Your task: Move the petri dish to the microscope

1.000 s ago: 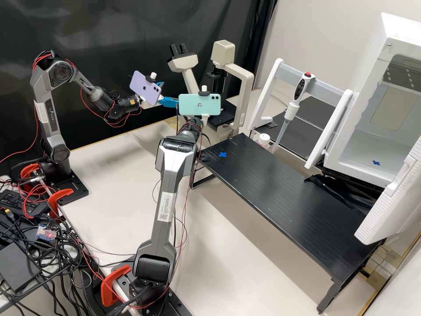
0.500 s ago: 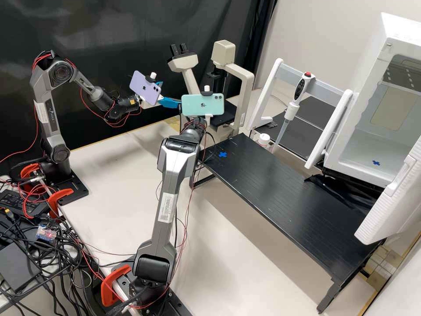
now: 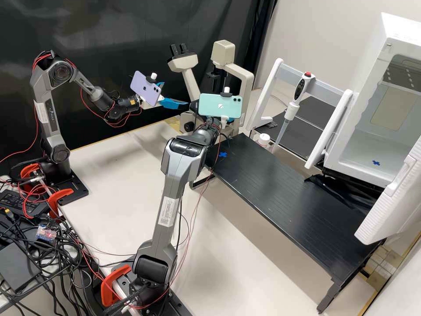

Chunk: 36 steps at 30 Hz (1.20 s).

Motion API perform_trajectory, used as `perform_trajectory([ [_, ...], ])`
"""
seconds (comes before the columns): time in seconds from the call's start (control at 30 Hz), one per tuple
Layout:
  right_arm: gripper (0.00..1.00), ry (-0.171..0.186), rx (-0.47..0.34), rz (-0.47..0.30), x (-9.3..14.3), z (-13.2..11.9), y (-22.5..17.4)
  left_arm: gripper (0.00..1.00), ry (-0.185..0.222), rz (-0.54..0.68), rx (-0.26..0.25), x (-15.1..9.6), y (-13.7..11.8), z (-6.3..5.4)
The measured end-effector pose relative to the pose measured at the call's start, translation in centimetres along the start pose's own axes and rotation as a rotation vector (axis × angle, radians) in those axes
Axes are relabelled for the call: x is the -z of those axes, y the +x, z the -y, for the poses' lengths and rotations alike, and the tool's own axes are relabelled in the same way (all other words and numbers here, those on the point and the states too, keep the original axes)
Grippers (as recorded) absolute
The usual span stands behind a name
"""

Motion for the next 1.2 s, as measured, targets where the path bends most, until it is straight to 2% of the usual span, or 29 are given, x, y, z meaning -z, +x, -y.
perform_trajectory([
  [0.1, 0.0, 0.0, 0.0, 0.002, 0.1, 0.1, 0.0, 1.0, 0.0, 0.0, 0.0, 0.0, 0.0, 0.0],
  [0.3, 0.0, 0.027, 0.0, 0.008, 0.7, 0.6, 0.0, 1.0, 0.0, 0.0, 0.0, 0.0, 0.0, 0.0],
  [0.5, 0.0, 0.04, -0.008, 0.008, 2.4, 1.2, -0.5, 1.0, 0.0, 0.0, 0.0, 0.0, 0.0, 0.0],
  [0.63, 0.0, 0.032, -0.012, 0.007, 3.5, 1.7, -0.8, 1.0, 0.0, 0.0, 0.0, 0.0, 0.0, 0.0],
  [0.77, 0.0, -0.006, 0.001, 0.002, 4.3, 2.4, -0.9, 1.0, 0.0, 0.0, 0.0, 0.0, 0.0, 0.0],
  [0.97, 0.0, -0.017, -0.009, 0.007, 4.7, 2.7, -1.0, 1.0, 0.0, 0.0, 0.0, 0.0, 0.0, 0.0],
  [1.1, 0.0, -0.011, -0.024, 0.013, 4.8, 2.4, -0.6, 1.0, 0.0, 0.0, 0.0, 0.0, 0.0, 0.0],
  [1.2, 0.0, 0.009, -0.029, 0.029, 4.6, 2.7, 0.1, 1.0, 0.0, 0.0, 0.0, 0.0, 0.0, 0.0],
])
